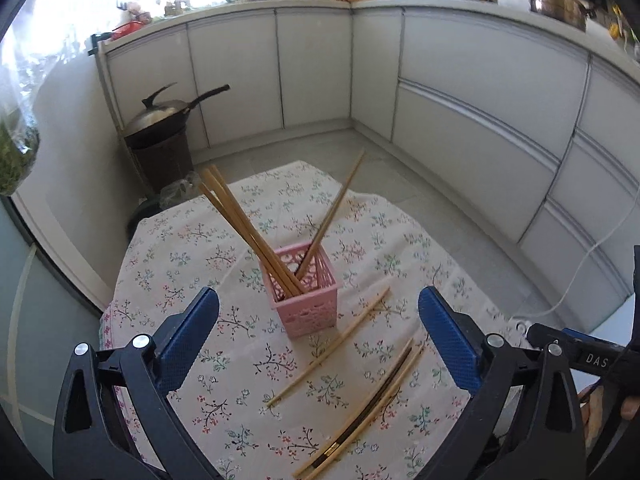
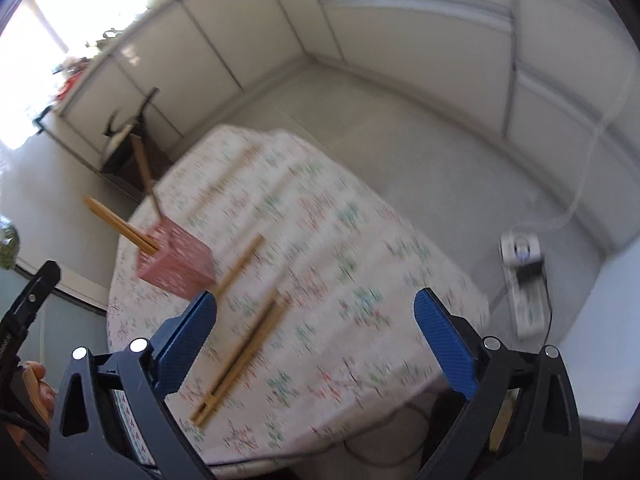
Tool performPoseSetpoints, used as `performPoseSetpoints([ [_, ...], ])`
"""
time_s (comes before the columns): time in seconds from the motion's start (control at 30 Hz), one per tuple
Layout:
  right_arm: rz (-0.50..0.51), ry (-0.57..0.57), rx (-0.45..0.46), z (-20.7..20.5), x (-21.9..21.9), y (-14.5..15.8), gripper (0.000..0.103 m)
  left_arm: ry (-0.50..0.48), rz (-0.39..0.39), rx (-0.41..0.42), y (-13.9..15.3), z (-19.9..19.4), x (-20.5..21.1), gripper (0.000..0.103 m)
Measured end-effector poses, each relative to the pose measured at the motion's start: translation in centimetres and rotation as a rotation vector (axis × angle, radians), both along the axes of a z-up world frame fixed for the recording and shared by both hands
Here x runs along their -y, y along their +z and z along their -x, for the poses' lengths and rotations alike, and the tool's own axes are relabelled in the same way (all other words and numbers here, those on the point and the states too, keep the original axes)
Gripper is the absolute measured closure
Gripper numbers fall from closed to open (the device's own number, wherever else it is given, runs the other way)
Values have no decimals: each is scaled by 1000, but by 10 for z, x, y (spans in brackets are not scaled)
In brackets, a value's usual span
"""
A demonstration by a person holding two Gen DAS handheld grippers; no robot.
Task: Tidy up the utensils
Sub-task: 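Lower the left tool to the pile and grasp a bamboo chopstick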
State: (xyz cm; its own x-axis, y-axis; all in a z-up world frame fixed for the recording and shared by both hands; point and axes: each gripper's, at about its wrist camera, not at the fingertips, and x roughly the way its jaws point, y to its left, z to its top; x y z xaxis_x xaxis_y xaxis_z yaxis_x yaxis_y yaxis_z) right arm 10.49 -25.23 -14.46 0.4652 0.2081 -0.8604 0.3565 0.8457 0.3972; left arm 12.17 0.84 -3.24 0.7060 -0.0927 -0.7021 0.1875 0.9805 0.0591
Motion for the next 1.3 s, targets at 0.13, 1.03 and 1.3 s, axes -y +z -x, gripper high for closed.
performPoseSetpoints([
  [0.13, -228, -91, -142, 13, 23, -39, 7, -125, -75, -112, -37, 1, 32, 7],
  [1.03, -541, -132, -143, 22, 72, -42, 7, -323, -486, -556, -181, -153, 148, 55],
  [1.3, -556, -107, -162, 20, 67, -45, 7, -302, -334, -647, -188, -165, 127, 80],
])
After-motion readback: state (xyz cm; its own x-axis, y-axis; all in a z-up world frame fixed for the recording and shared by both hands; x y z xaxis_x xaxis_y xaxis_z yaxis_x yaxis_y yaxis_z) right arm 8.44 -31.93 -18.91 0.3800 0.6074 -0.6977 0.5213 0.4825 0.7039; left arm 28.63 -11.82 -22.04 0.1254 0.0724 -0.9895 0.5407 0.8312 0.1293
